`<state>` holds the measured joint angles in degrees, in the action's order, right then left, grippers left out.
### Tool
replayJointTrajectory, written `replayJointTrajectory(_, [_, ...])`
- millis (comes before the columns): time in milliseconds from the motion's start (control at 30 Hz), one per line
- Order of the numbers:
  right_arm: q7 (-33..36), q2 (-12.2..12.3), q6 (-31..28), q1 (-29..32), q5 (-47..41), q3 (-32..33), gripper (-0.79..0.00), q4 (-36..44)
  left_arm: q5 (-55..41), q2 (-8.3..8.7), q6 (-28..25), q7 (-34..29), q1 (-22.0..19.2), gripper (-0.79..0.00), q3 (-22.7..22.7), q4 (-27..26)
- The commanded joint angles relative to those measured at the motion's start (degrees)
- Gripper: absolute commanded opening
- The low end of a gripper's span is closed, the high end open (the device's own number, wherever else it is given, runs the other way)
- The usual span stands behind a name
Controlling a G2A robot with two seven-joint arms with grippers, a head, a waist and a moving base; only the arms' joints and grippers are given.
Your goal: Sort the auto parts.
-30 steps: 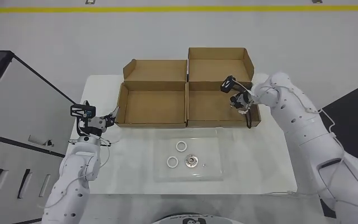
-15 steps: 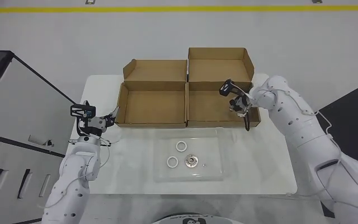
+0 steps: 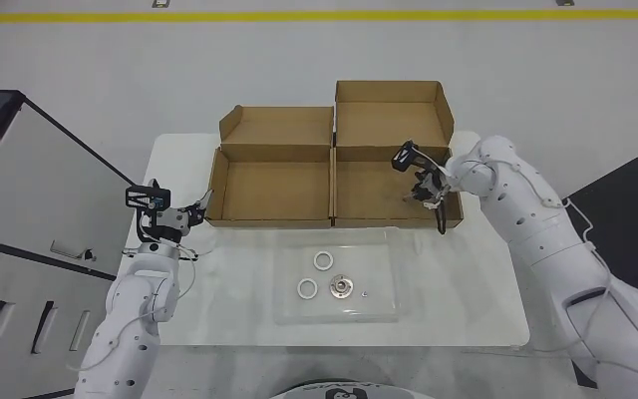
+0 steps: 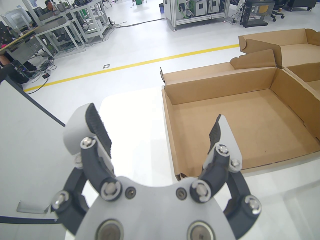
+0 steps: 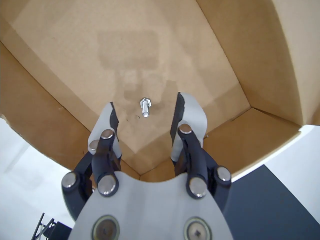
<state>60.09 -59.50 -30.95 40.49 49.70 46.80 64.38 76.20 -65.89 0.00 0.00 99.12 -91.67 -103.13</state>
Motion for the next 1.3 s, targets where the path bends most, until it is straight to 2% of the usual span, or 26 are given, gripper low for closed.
replayJointTrajectory(0, [0.14,0.22,0.05,0.25,-0.19,0.62,0.0,0.83,0.0,0.0,0.0,0.0,0.0,0.0,0.0,0.0])
replayJointTrajectory(167, [0.77,1.13,0.02,1.1,-1.48,3.31,0.0,4.2,0.0,0.0,0.0,0.0,0.0,0.0,0.0,0.0])
replayJointTrajectory(333, [3.02,2.94,-0.13,3.53,-5.44,8.84,0.0,10.9,0.0,0.0,0.0,0.0,0.0,0.0,0.0,0.0])
replayJointTrajectory(667, [11.09,7.74,-1.92,13.9,-20.6,26.15,0.0,32.83,0.0,0.0,0.0,0.0,0.0,0.0,0.0,0.0])
replayJointTrajectory(833, [14.09,9.71,0.84,19.2,-27.12,32.2,0.0,42.82,0.0,0.0,0.0,0.0,0.0,0.0,0.0,0.0])
replayJointTrajectory(1033, [16.47,11.51,3.23,23.36,-33.17,36.43,0.0,50.8,0.0,0.0,0.0,0.0,0.0,0.0,0.0,0.0])
replayJointTrajectory(1167, [17.05,12.28,3.81,25.19,-37.64,38.58,0.0,53.45,0.0,0.0,0.0,0.0,0.0,0.0,0.0,0.0])
replayJointTrajectory(1267, [17.05,12.28,3.81,25.19,-37.64,38.58,0.0,53.45,0.0,0.0,0.0,0.0,0.0,0.0,0.0,0.0])
